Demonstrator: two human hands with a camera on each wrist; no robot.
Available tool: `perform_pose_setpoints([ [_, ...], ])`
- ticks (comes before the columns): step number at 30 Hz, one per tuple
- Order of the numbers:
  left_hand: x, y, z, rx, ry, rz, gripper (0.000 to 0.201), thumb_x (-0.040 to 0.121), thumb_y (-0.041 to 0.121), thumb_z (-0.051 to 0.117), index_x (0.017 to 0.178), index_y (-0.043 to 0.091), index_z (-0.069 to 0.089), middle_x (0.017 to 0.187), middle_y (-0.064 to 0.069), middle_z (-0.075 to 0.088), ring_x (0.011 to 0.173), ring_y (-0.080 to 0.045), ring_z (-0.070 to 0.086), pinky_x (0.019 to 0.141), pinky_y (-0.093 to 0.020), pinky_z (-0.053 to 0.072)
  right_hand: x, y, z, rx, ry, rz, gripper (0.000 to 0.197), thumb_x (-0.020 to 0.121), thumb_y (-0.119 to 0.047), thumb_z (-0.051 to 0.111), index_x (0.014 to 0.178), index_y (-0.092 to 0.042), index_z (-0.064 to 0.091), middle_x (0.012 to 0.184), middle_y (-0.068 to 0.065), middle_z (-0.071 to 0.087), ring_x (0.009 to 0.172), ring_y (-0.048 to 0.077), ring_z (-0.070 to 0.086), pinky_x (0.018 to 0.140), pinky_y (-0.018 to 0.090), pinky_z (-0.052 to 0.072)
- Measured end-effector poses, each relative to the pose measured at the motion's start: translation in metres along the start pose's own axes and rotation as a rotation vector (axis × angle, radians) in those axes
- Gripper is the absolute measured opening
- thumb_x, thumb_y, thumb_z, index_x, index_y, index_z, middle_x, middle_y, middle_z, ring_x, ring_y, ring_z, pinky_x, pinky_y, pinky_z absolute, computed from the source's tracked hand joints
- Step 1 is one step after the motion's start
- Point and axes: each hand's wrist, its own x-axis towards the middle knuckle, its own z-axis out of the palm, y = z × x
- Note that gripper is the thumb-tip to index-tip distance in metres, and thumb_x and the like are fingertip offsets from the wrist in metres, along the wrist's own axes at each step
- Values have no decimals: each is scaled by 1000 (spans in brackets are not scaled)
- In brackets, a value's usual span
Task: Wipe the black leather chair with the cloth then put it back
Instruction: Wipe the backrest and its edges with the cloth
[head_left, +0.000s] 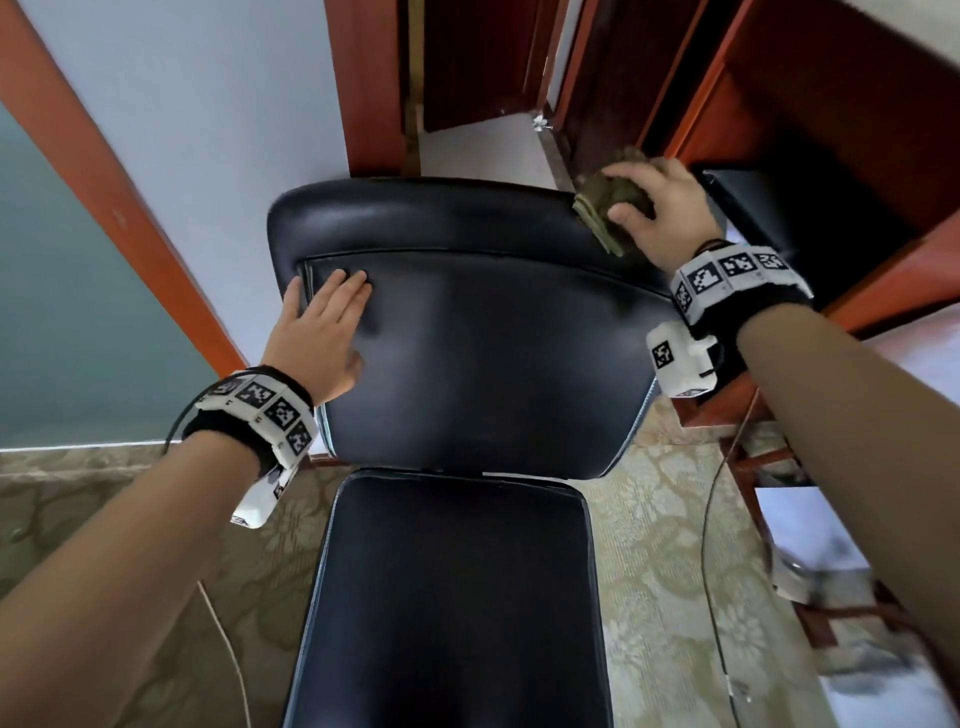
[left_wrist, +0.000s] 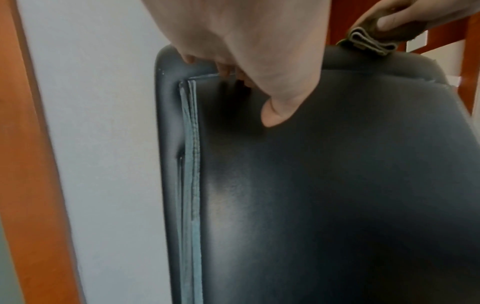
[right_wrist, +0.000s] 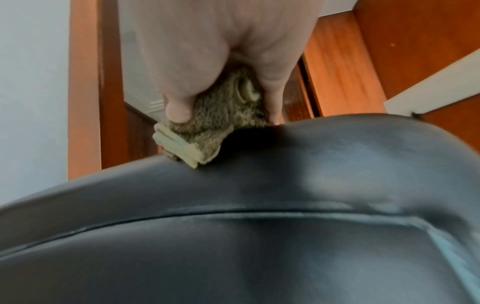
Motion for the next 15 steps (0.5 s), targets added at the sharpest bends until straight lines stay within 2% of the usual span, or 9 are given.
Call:
perform_pose_setpoints([
  [2,3,8,2,-38,56,18,82,69,14,74,140,0,37,148,-15,35,136,-31,34,107,-58,21,-17,14,-4,47,124,25,42,86,-23,57,129,-20,54,128,20,46,121,34,43,104,27,28],
  [7,19,42,-3,-78,41,37,83,78,18,65,147,5,21,155,-10,18,143,-27,18,112,-51,12,-61,48,-5,90,272,119,44,86,-26,53,130,-17,52,128,22,44,122,35,40,105,29,25],
  [12,31,67,-1,-104,19,51,83,81,18,61,149,8,14,157,-9,11,144,-25,12,114,-47,6,-101,70,10,82,306,190,46,86,-28,52,129,-15,53,125,26,43,117,39,42,105,35,28],
  [15,33,72,0,-123,23,22,83,80,17,63,148,8,17,157,-9,12,144,-25,13,114,-48,7,-114,71,23,58,291,213,45,86,-25,54,130,-14,52,129,27,39,116,42,40,105,38,28],
])
